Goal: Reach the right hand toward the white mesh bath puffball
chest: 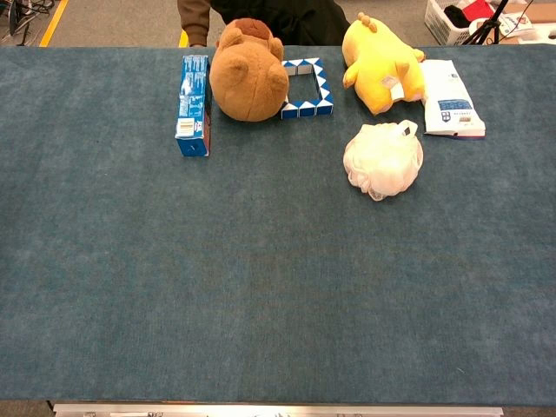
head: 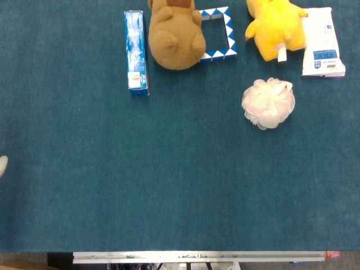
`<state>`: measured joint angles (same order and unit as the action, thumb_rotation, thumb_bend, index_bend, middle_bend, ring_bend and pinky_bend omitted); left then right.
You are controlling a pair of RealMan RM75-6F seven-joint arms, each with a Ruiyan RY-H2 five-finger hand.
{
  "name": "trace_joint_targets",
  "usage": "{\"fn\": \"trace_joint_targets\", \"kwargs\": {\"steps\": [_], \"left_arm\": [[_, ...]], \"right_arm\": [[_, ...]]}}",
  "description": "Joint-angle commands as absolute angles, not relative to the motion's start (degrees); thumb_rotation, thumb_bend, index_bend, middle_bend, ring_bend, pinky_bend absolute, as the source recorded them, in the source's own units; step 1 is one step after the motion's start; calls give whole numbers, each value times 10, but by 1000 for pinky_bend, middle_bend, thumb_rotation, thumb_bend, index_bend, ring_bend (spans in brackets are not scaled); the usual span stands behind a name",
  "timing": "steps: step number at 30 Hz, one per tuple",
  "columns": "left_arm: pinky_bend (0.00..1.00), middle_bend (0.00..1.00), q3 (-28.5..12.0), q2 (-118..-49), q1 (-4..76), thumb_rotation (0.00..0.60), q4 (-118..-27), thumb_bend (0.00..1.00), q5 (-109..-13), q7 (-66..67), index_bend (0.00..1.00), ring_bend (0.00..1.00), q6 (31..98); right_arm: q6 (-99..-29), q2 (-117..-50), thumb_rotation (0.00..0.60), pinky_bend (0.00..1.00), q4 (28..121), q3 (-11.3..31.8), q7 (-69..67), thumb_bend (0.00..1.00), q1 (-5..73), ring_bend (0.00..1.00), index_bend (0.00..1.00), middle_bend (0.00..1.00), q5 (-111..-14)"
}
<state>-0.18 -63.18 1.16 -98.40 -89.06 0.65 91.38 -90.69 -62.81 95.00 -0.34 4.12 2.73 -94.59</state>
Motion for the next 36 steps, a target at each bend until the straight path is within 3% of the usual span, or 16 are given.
{"fn": "trace_joint_targets", "kwargs": {"steps": [1, 5, 12, 18, 36], "left_arm": [[0, 17, -3, -631, 12, 600, -984, 246, -889, 5, 281, 0, 912], [0, 20, -5, -628, 14, 600, -985, 246, -887, 2, 322, 0, 906], [0, 54, -13, -634, 18, 600, -981, 249, -899, 0, 454, 0, 914], [0, 87, -11, -629, 21, 600, -984, 422, -902, -12, 553, 0, 906], [0, 189, -20, -637, 24, 600, -977, 445, -907, -24, 729, 0, 913]], "right_arm": [[-907, -628, 600, 0, 951, -2, 40, 0, 28, 0, 92, 83, -947], [-909, -629, 600, 0, 948, 1, 31, 4, 30, 0, 115, 83, -953], [-911, -629, 600, 0, 944, 5, 14, 140, 33, 0, 234, 83, -959], [-908, -630, 600, 0, 943, 6, 6, 336, 36, 0, 406, 104, -961], [-894, -629, 600, 0, 945, 8, -4, 391, 40, 0, 642, 188, -953]]}}
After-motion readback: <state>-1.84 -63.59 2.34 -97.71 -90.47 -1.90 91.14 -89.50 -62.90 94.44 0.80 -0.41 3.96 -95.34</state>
